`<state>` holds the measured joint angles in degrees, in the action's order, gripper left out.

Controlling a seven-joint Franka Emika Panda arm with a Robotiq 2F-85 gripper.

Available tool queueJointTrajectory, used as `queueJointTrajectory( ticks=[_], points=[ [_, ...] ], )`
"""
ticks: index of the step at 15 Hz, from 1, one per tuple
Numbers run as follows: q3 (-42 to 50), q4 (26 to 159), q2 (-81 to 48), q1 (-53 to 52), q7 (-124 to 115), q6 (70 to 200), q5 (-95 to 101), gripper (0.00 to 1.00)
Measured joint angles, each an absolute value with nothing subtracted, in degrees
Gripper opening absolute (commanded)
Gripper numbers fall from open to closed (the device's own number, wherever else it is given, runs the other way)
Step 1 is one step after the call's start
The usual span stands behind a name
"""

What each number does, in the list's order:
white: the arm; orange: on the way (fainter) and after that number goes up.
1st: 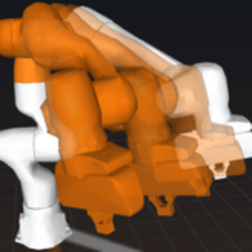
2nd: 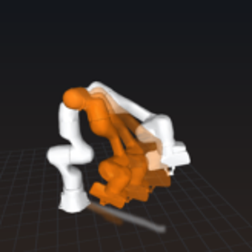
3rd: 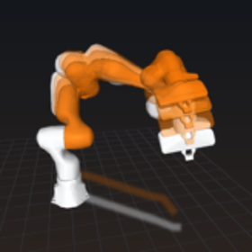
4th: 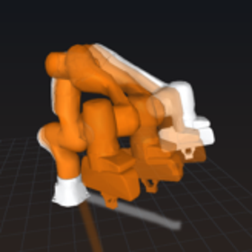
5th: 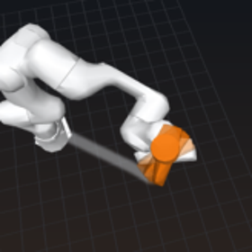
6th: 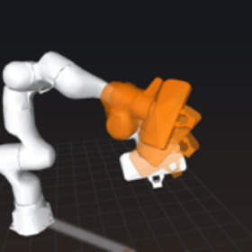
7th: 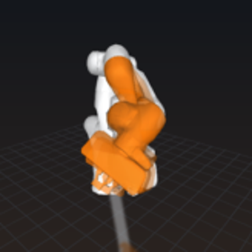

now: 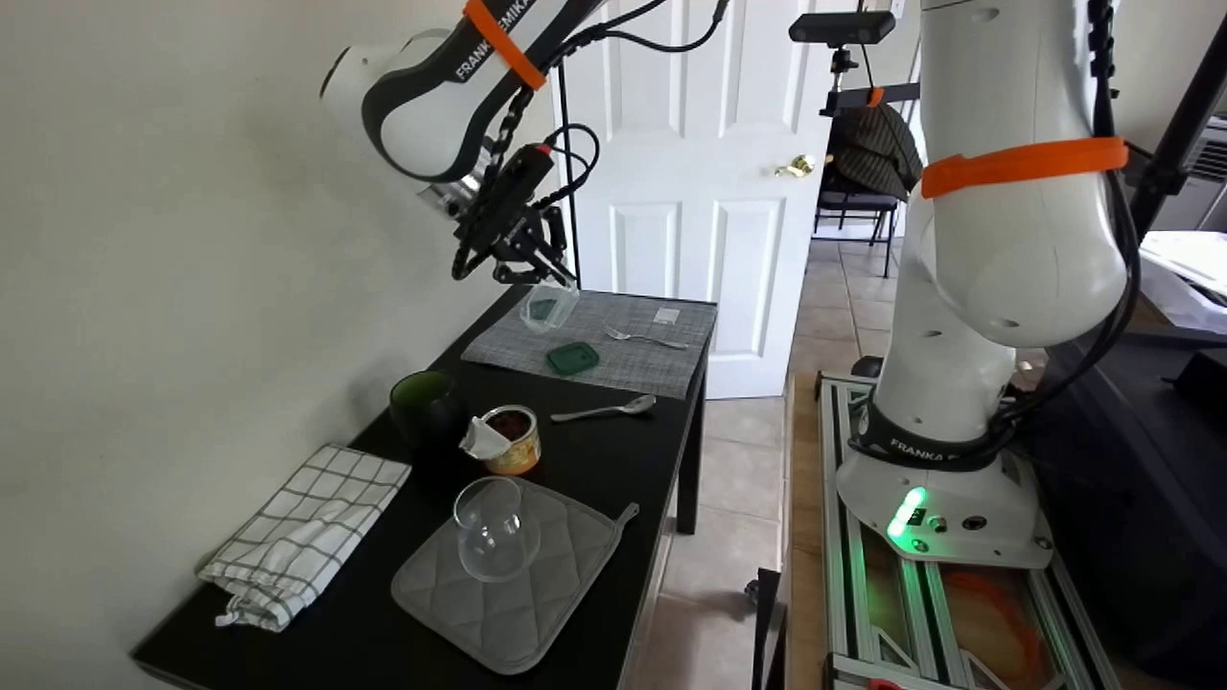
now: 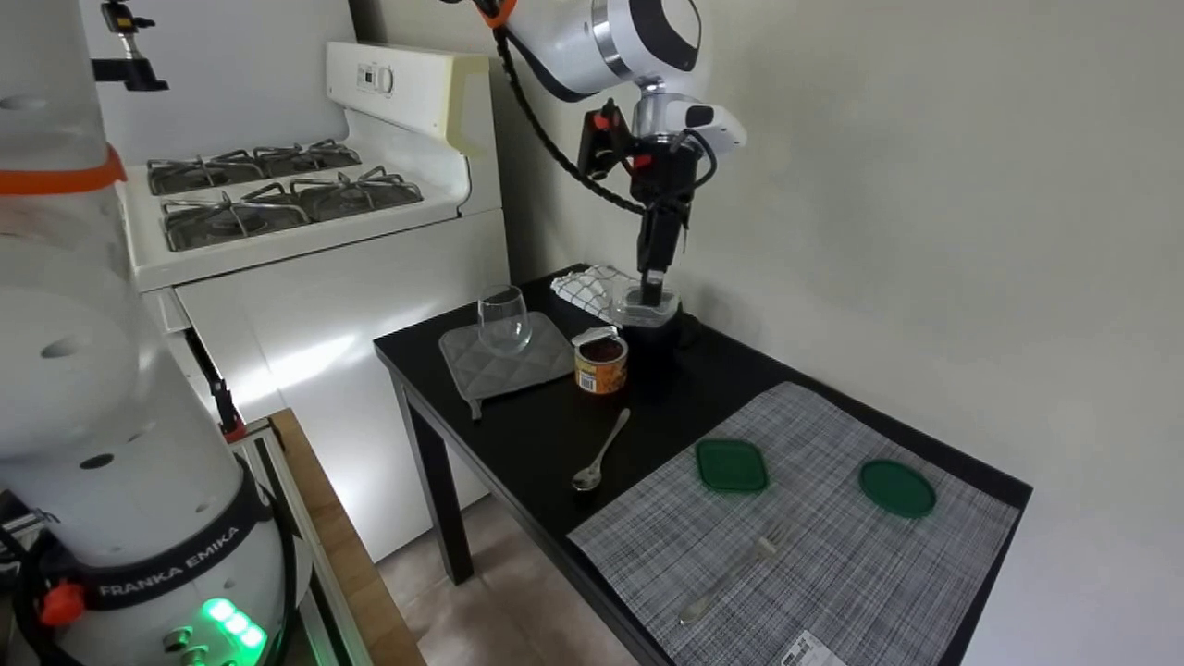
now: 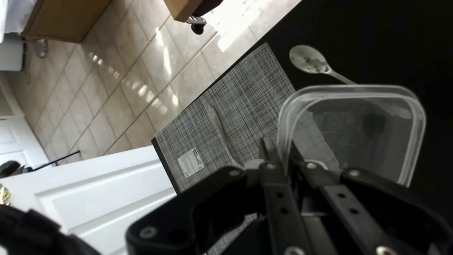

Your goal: Pour the contents from the bowl into the can

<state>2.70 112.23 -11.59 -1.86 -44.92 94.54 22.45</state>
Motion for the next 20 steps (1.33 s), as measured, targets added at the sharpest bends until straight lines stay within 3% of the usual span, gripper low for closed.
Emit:
queueJointTrajectory(
  ticks=[5,6,8,10,11,16,20],
  points=[
    [8.9,118.8,-4.5,6.4,-39.4,102.2,15.7,0.02],
    [9.8,119.9,-3.8,7.7,-38.0,104.3,13.8,0.07],
    [10.8,121.4,-3.5,9.5,-35.3,108.2,9.9,0.07],
    [10.9,121.9,-3.5,9.8,-34.8,109.0,8.9,0.07],
    [10.8,121.9,-3.5,9.7,-34.8,109.0,8.8,0.02],
    [10.5,121.1,-4.7,9.6,-35.6,110.3,9.0,0.02],
    [10.1,120.0,-10.5,9.2,-36.0,122.8,6.5,0.02]
  ],
)
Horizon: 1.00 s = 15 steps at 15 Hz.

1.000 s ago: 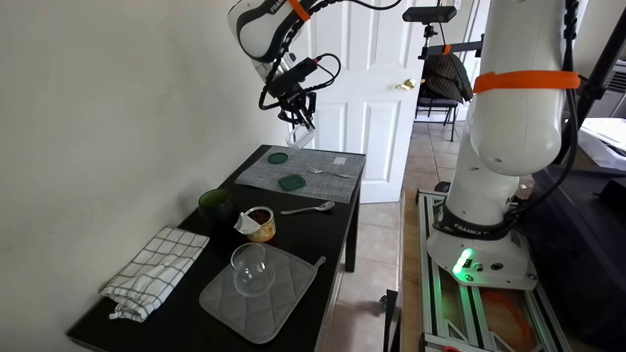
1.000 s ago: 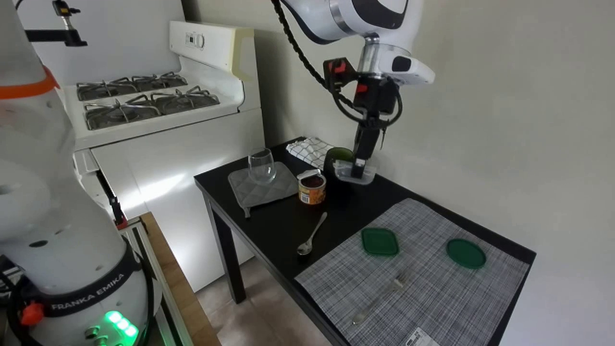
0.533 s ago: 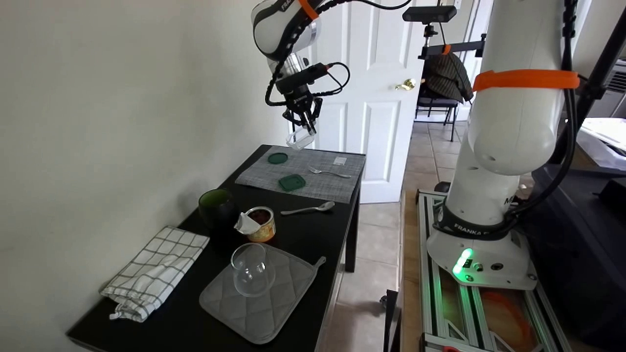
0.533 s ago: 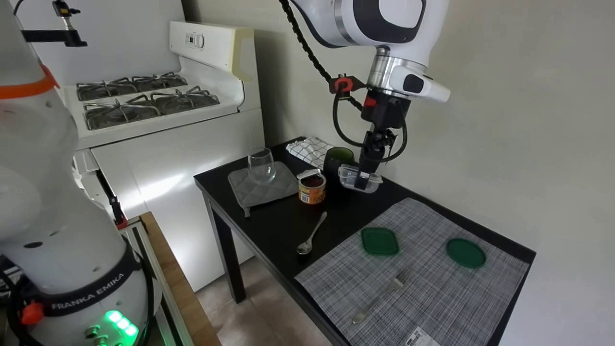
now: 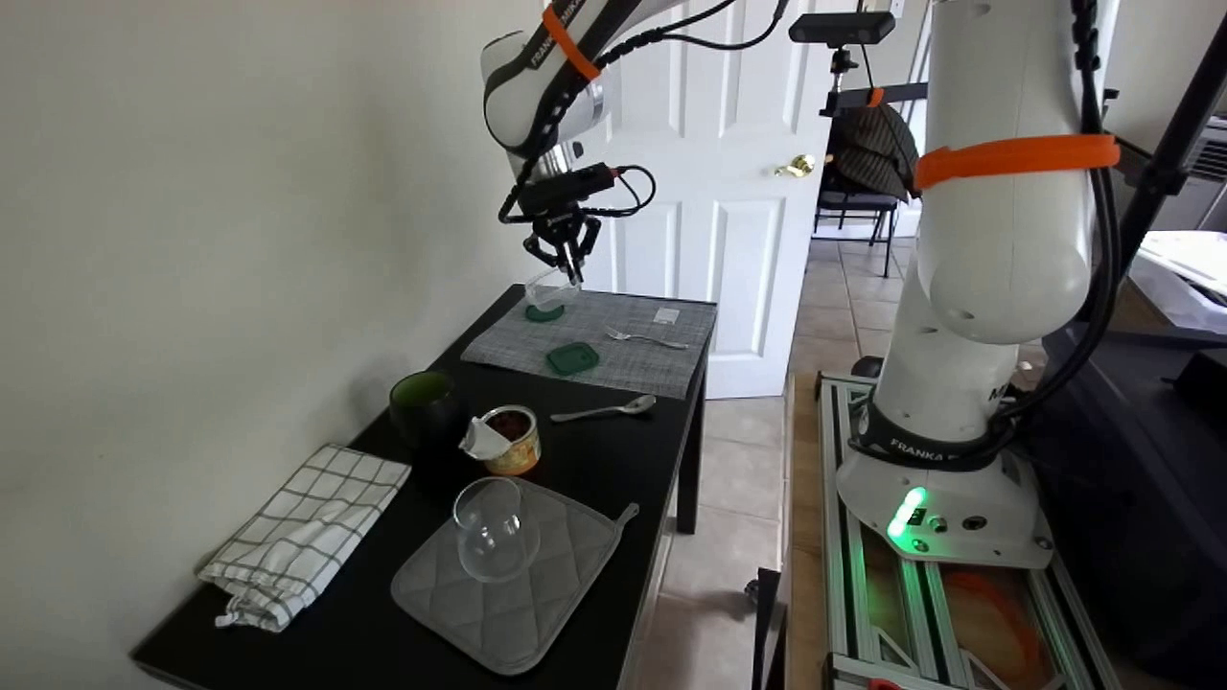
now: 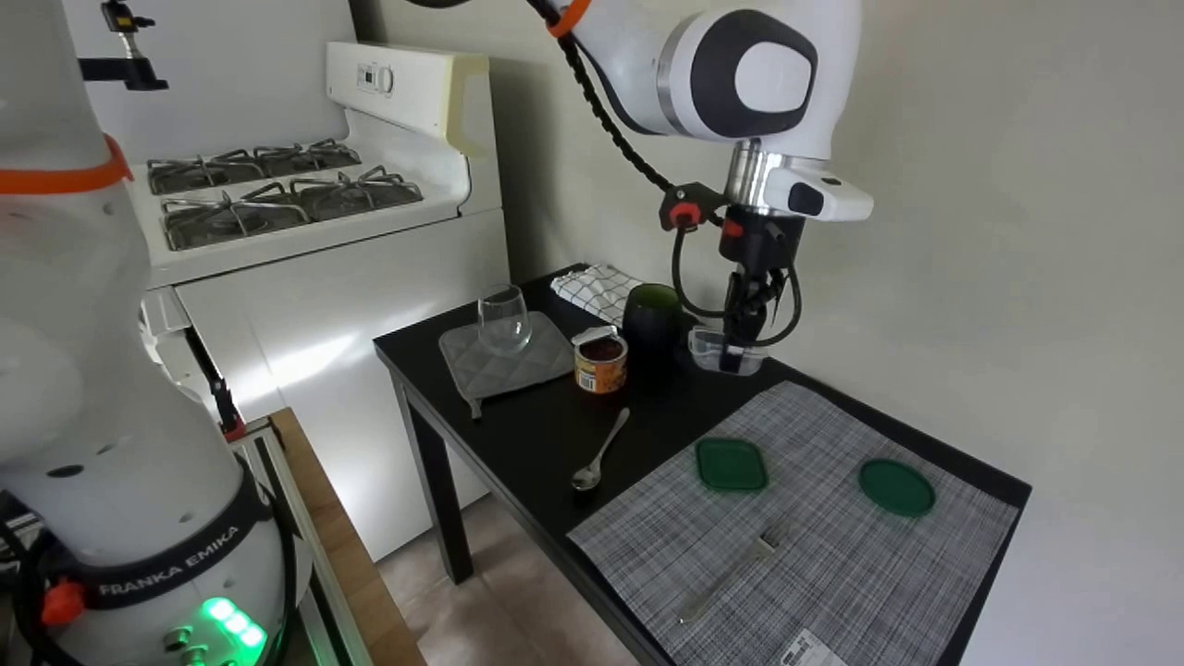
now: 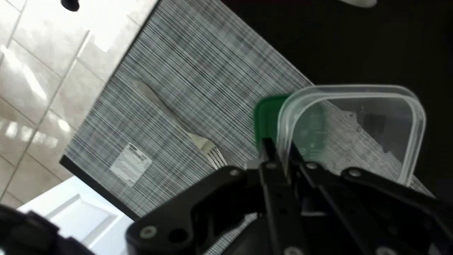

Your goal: Pour the contents from the bowl into the can

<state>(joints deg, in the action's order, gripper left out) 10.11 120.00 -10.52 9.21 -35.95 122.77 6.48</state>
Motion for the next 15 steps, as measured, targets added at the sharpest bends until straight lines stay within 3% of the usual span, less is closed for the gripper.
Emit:
queueJointTrajectory(
  ticks=[6,15],
  points=[
    [9.3,118.4,-19.5,10.3,-27.6,139.8,-9.8,0.02],
    [10.1,108.0,-31.5,12.1,-25.5,140.5,-18.0,0.02]
  ],
)
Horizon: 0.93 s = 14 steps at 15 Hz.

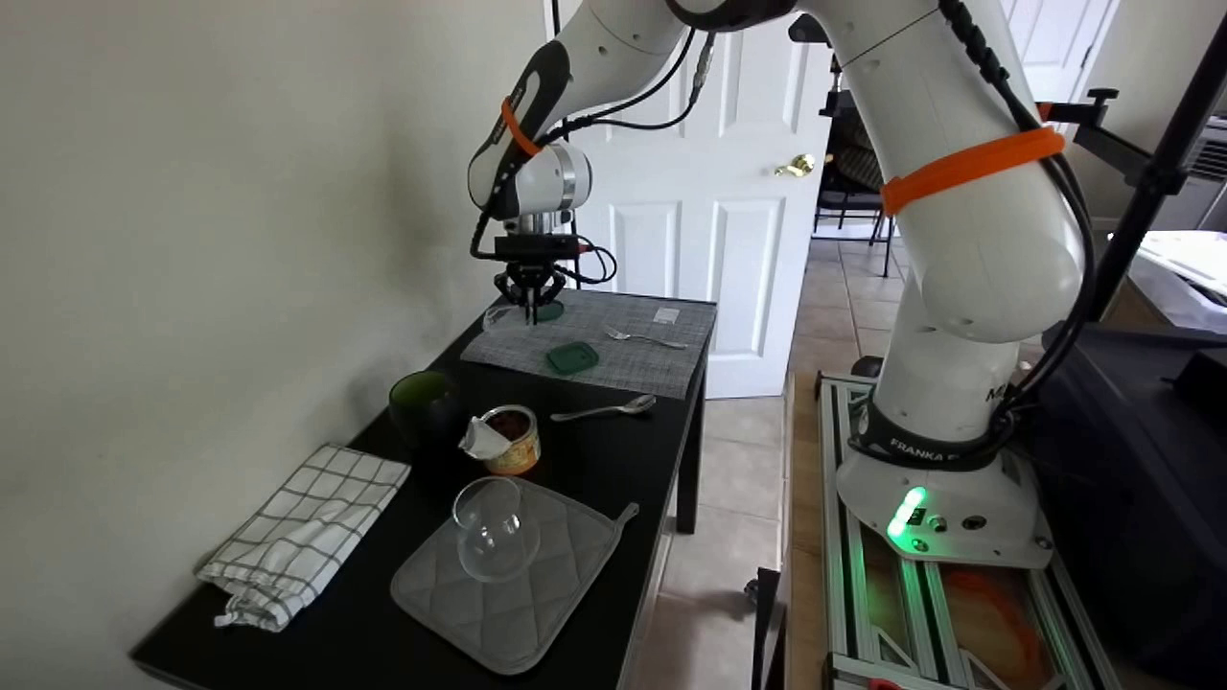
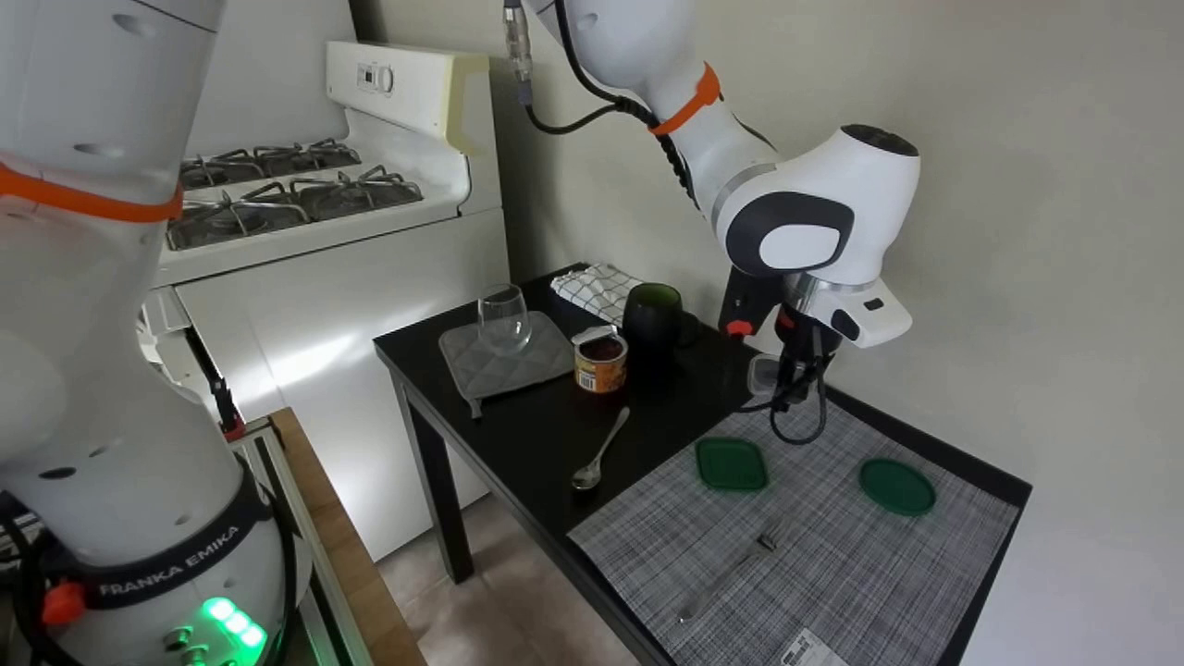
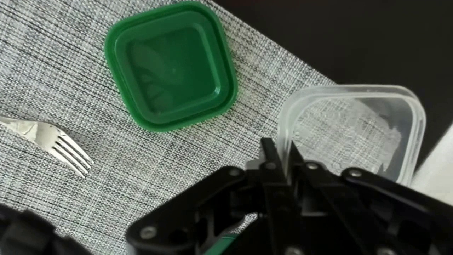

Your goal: Pour the contents from the bowl into the can

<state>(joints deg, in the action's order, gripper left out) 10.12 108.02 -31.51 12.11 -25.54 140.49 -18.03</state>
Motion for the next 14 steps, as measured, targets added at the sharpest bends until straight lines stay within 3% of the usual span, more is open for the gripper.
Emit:
queueJointTrajectory(
  ticks=[7,8,9,14],
  points=[
    [11.4,104.2,-36.9,13.7,-28.6,140.5,-19.9,0.02],
    [11.4,104.0,-37.4,14.1,-28.6,140.5,-20.3,0.32],
    [11.3,103.7,-37.9,14.4,-28.6,140.5,-20.8,0.33],
    [11.4,103.2,-38.3,14.5,-28.6,140.5,-21.4,0.69]
  ],
)
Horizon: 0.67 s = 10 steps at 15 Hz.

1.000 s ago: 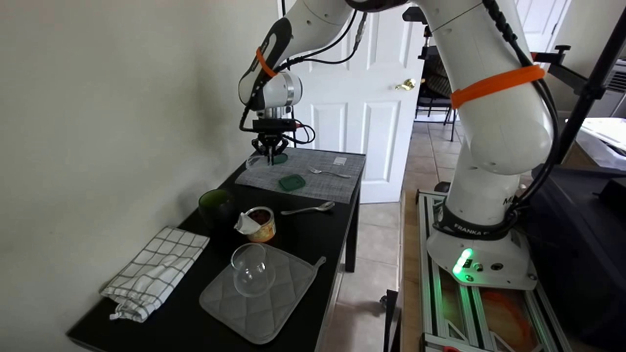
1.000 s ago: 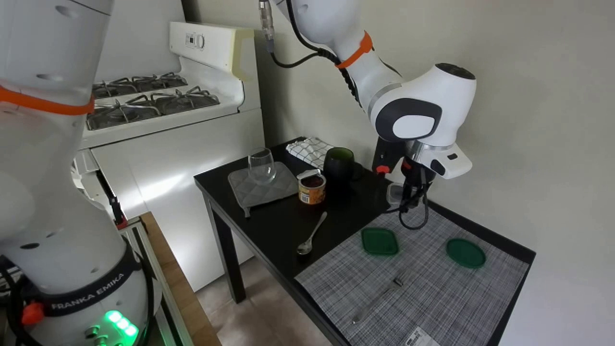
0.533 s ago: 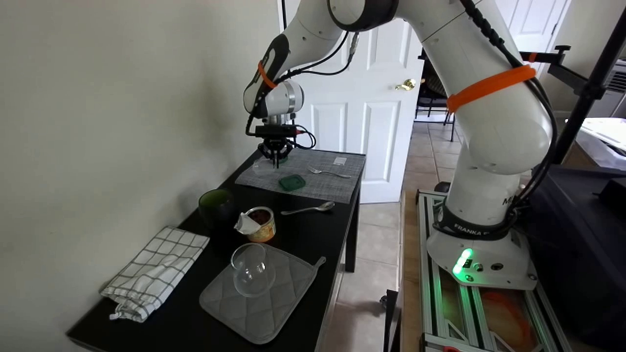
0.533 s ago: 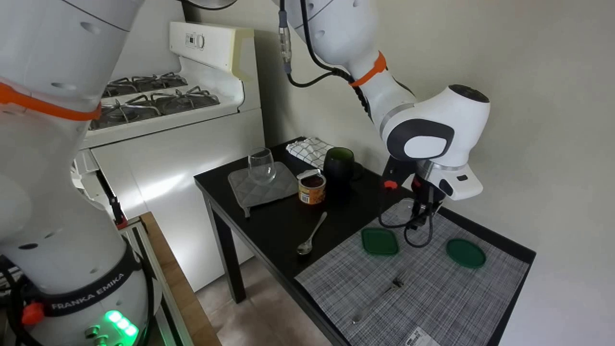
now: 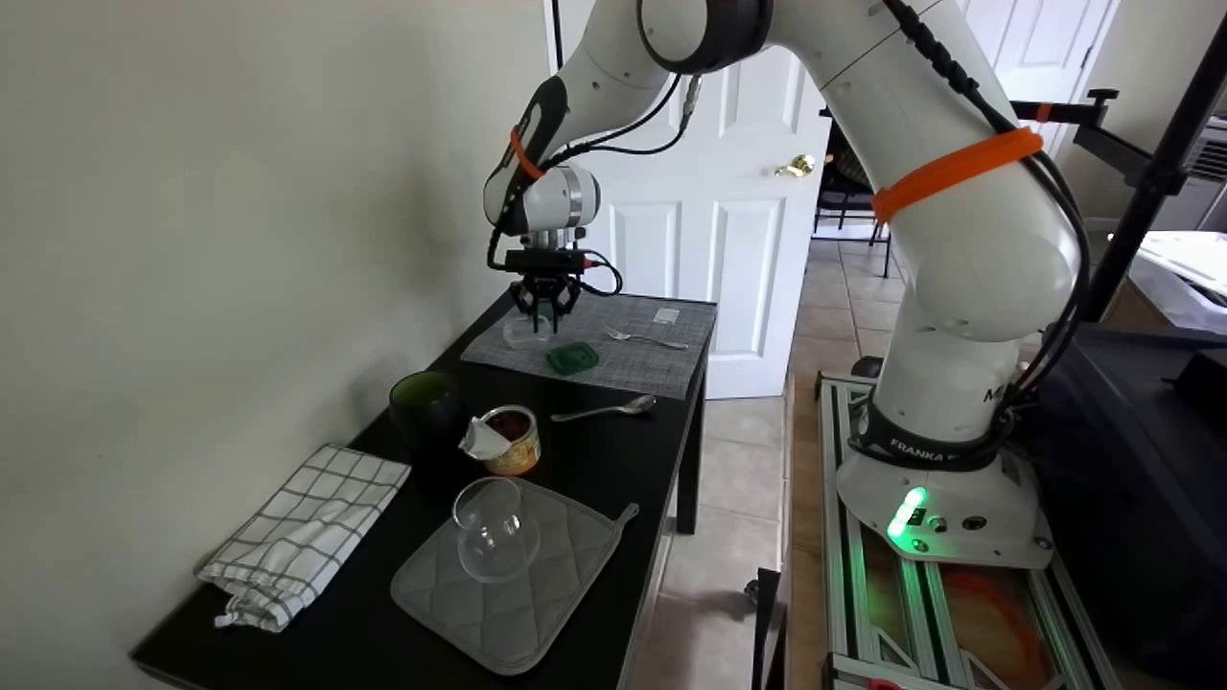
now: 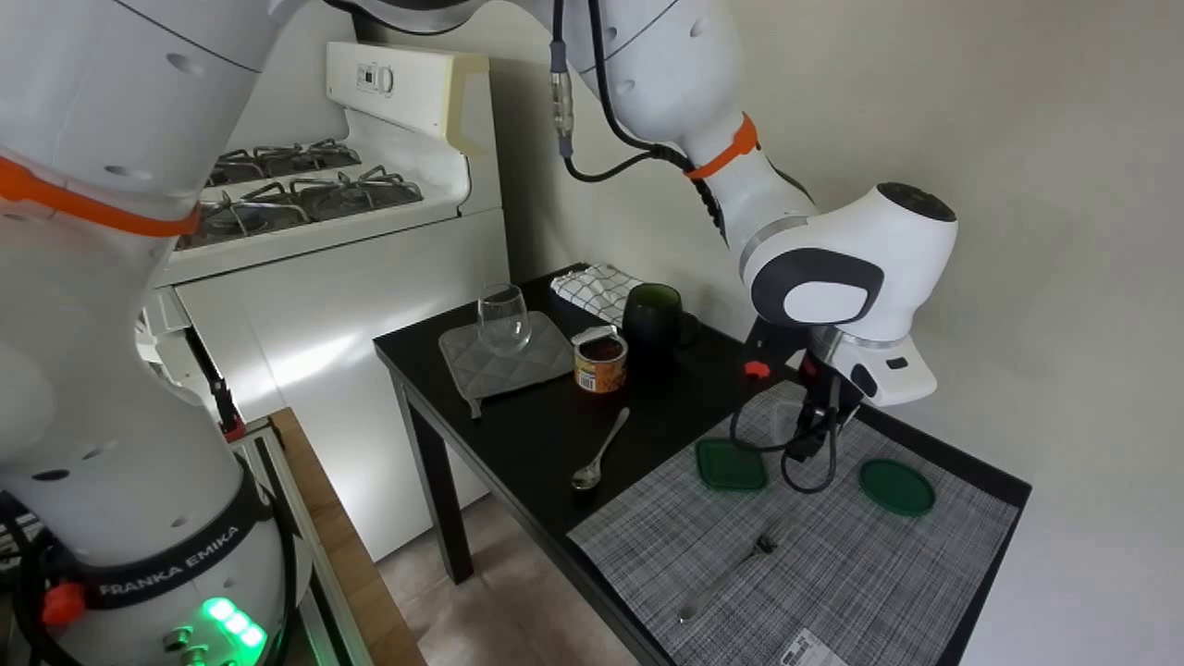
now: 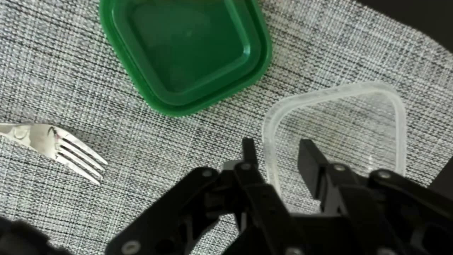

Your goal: Pour the contents from the bowl into the can

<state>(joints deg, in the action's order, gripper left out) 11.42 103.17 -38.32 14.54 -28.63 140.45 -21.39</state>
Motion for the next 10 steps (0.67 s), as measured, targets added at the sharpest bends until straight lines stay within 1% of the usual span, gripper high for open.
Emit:
queueJointTrajectory(
  ticks=[4,10],
  points=[
    [13.1,106.3,-34.0,11.7,-28.7,140.5,-18.5,0.99],
    [15.8,122.7,-17.8,4.1,-28.0,140.2,-0.5,1.0]
  ],
)
